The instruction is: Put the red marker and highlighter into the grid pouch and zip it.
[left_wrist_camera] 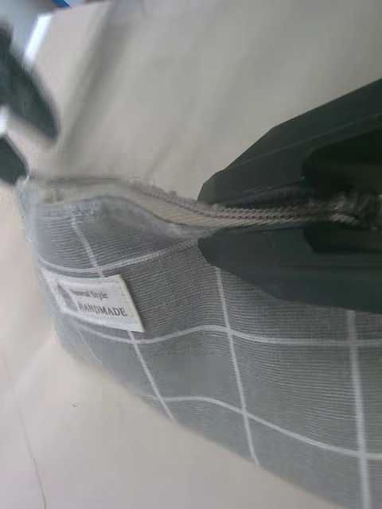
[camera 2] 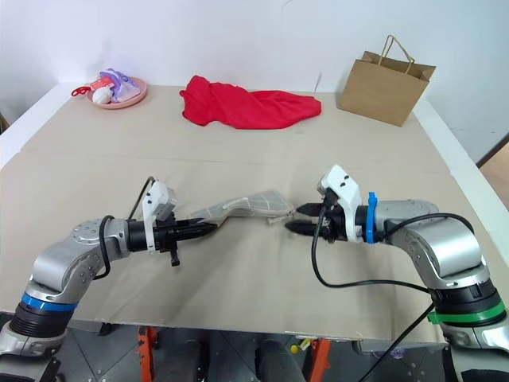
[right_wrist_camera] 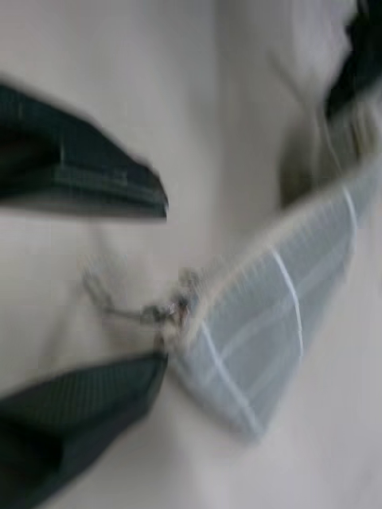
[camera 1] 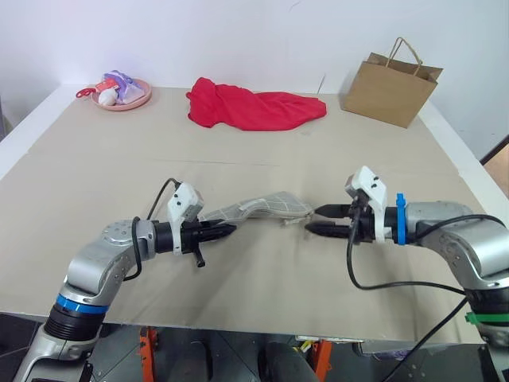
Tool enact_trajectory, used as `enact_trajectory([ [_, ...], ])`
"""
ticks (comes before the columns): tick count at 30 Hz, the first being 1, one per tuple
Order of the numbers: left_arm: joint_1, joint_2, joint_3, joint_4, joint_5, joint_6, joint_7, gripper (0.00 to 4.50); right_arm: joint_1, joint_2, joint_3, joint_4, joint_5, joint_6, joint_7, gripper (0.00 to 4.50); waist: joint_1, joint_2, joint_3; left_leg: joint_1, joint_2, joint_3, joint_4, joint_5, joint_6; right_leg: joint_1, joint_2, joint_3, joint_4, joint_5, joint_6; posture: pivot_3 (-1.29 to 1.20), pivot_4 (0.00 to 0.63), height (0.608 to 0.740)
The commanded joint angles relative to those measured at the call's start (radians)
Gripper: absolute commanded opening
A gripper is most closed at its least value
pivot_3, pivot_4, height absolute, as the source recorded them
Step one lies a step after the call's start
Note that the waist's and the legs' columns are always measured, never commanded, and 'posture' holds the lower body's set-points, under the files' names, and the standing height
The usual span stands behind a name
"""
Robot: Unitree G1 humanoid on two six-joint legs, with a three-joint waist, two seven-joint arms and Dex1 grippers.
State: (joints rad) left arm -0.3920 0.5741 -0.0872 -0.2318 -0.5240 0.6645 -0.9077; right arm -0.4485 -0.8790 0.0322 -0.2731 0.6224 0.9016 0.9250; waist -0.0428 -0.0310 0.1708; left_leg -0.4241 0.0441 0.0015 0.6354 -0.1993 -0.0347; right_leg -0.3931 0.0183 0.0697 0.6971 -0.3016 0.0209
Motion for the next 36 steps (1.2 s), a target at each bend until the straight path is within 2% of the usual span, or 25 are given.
enact_trajectory([
  [1, -0.062, 0.025, -0.035, 0.048, 0.050, -0.107, -0.089, 0.00, 0.041, -0.075, -0.119, -0.012, 0.078, 0.064, 0.066, 3.99, 0.002, 0.000, 0.000, 0.000, -0.001, 0.001, 0.000, 0.000, 0.000, 0.000, 0.000, 0.000, 0.000, 0.000, 0.001, 0.00, 0.150, 0.740],
  [5, -0.143, 0.035, -0.076, 0.188, 0.133, -0.282, -0.203, 0.00, 0.196, -0.123, -0.338, -0.002, 0.117, -0.010, 0.146, 3.99, 0.019, 0.000, 0.000, 0.000, -0.006, 0.001, 0.000, 0.000, 0.000, 0.001, -0.002, -0.003, -0.001, 0.000, 0.001, 0.00, 0.150, 0.740],
  [10, -0.223, 0.035, -0.154, 0.409, 0.285, -0.559, -0.317, 0.00, 0.365, -0.127, -0.513, -0.047, 0.124, -0.053, 0.171, 3.99, 0.019, 0.000, 0.000, 0.000, -0.006, 0.001, 0.000, 0.000, 0.000, 0.001, -0.003, -0.003, -0.001, -0.001, 0.002, 0.00, 0.150, 0.740],
  [15, -0.257, -0.024, -0.189, 0.564, 0.351, -0.799, -0.375, 0.00, 0.426, -0.096, -0.545, -0.097, 0.142, -0.044, 0.117, 3.99, 0.015, 0.000, 0.000, 0.001, -0.006, 0.002, 0.000, 0.000, 0.001, 0.002, -0.003, -0.002, -0.001, 0.000, 0.003, 0.00, 0.150, 0.740],
  [18, -0.253, -0.052, -0.187, 0.570, 0.349, -0.827, -0.392, 0.00, 0.438, -0.086, -0.524, -0.108, 0.129, -0.052, 0.088, 3.99, 0.016, 0.000, 0.000, 0.000, -0.007, 0.001, 0.001, 0.000, 0.001, 0.002, -0.003, -0.002, -0.001, 0.000, 0.004, 0.00, 0.150, 0.740],
  [19, -0.243, -0.052, -0.181, 0.542, 0.321, -0.787, -0.414, 0.79, 0.437, -0.084, -0.519, -0.110, 0.130, -0.052, 0.081, 4.12, 0.016, 0.000, 0.000, 0.000, -0.007, 0.001, 0.001, 0.000, 0.001, 0.002, -0.003, -0.002, -0.001, 0.000, 0.004, 0.00, 0.150, 0.740],
  [21, -0.217, -0.040, -0.162, 0.470, 0.265, -0.679, -0.437, 1.46, 0.422, -0.084, -0.503, -0.097, 0.125, -0.054, 0.067, 4.12, 0.013, 0.000, 0.000, 0.000, -0.007, 0.002, 0.001, 0.000, 0.001, 0.002, -0.003, -0.001, -0.001, 0.000, 0.005, 0.00, 0.150, 0.740],
  [25, -0.181, -0.041, -0.087, 0.366, 0.189, -0.549, -0.368, 3.54, 0.401, -0.093, -0.486, -0.066, 0.119, -0.063, 0.069, 4.12, 0.012, 0.000, 0.000, 0.000, -0.007, 0.001, 0.001, 0.000, 0.001, 0.002, -0.003, -0.002, -0.001, -0.001, 0.005, 0.00, 0.150, 0.740],
  [27, -0.167, -0.037, -0.020, 0.288, 0.098, -0.395, -0.302, 4.42, 0.385, -0.098, -0.477, -0.034, 0.111, -0.072, 0.078, 4.12, 0.011, 0.000, 0.000, 0.000, -0.006, 0.001, 0.001, 0.000, 0.001, 0.002, -0.003, -0.002, -0.001, -0.001, 0.005, 0.00, 0.150, 0.740],
  [29, -0.154, -0.025, 0.053, 0.214, -0.013, -0.215, -0.233, 4.42, 0.376, -0.095, -0.478, -0.009, 0.109, -0.082, 0.082, 4.12, 0.011, 0.000, 0.000, 0.000, -0.006, 0.000, 0.002, 0.000, 0.001, 0.002, -0.003, -0.002, 0.000, -0.001, 0.005, 0.00, 0.150, 0.740],
  [31, -0.139, -0.029, 0.169, 0.153, -0.112, -0.060, -0.093, 4.42, 0.368, -0.083, -0.484, 0.021, 0.105, -0.101, 0.083, 4.12, 0.011, 0.000, 0.000, 0.000, -0.005, 0.000, 0.002, 0.000, 0.001, 0.003, -0.004, -0.002, 0.000, -0.001, 0.005, 0.00, 0.150, 0.740],
  [34, -0.075, -0.015, 0.323, 0.076, -0.140, 0.075, 0.127, 4.42, 0.374, -0.051, -0.482, 0.064, 0.071, -0.156, 0.060, 4.12, 0.007, 0.000, 0.000, 0.001, -0.004, -0.002, 0.002, 0.000, 0.001, 0.003, -0.003, -0.002, 0.000, -0.001, 0.006, 0.00, 0.150, 0.740],
  [36, 0.012, 0.024, 0.429, 0.026, -0.187, 0.146, 0.176, 4.42, 0.391, -0.029, -0.477, 0.102, 0.036, -0.201, 0.045, 4.12, -0.002, 0.000, 0.000, 0.002, -0.003, -0.002, 0.001, 0.000, 0.001, 0.003, -0.003, -0.001, 0.000, -0.001, 0.006, 0.00, 0.150, 0.740],
])
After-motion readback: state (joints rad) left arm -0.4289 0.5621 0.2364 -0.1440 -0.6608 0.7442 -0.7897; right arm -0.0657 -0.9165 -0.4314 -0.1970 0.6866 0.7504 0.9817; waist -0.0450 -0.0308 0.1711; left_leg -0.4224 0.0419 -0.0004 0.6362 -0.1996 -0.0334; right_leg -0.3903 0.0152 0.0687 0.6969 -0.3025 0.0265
